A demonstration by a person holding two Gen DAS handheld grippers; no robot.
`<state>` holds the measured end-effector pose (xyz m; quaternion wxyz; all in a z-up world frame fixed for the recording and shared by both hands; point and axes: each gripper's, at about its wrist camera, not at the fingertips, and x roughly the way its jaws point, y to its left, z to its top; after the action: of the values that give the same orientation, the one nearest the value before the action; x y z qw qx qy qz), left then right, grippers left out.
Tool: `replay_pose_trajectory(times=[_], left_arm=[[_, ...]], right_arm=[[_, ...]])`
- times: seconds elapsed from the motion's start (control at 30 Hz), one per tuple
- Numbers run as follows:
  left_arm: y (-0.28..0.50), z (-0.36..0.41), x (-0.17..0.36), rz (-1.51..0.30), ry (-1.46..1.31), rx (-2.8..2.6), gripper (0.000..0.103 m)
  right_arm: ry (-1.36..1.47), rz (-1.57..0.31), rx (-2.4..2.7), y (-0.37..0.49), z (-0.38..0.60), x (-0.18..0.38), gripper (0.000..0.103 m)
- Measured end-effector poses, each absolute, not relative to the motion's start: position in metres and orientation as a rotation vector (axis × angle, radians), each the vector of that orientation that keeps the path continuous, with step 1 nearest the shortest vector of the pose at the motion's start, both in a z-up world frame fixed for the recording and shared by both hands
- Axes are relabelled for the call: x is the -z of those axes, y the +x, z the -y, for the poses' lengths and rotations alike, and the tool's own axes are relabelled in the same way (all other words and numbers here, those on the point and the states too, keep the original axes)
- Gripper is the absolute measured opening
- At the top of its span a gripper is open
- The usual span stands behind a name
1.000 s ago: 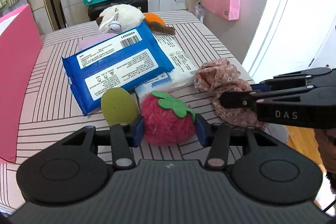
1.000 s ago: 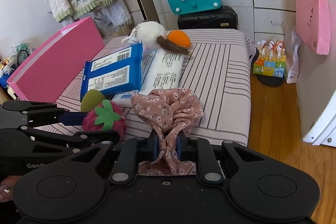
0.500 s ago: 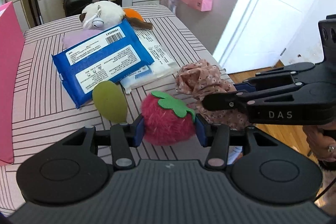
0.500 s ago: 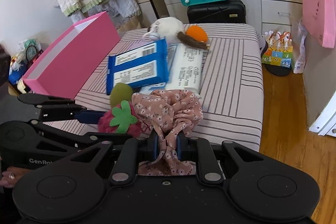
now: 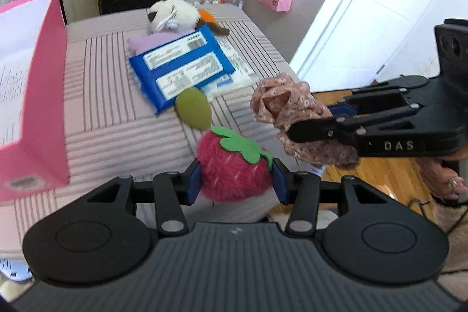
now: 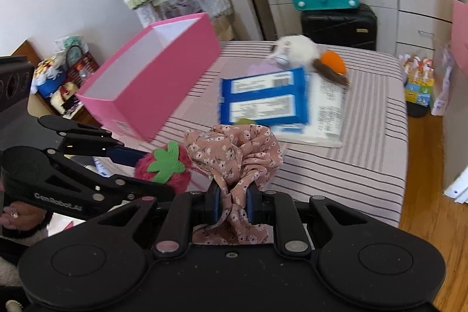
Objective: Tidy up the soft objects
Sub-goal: 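Carry the strawberry plush and scrunchie together toward the pink shoebox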
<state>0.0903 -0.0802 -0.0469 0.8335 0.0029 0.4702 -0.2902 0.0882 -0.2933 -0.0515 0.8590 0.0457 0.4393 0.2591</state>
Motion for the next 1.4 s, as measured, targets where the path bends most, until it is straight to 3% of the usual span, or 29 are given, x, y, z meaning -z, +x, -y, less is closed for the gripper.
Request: replay_pose_trajectory(times=[0.37, 0.67, 1.1, 1.4], left_arm=[[0.069, 0.022, 0.015, -1.045, 0.024, 0.580, 0.048], [0.063, -0.026, -0.014, -0.984, 0.045, 0.510, 0.048], [0.078, -0.086, -0.035, -0.895, 0.033, 0.412, 0.048], [0.129, -0.116, -0.040, -0.784, 0.013, 0.376, 0.048]], right_arm=[[0.071, -0.973, -0.687, 0.087, 0.240, 0.018, 0.021], [0.048, -0.986, -0.818, 0.095, 0.189, -0.007, 0.022], [-0.036, -0.915, -0.910, 0.122, 0.130, -0.037, 0.022], [-0.155, -0.747, -0.873, 0.168, 0.086, -0.053, 0.023]])
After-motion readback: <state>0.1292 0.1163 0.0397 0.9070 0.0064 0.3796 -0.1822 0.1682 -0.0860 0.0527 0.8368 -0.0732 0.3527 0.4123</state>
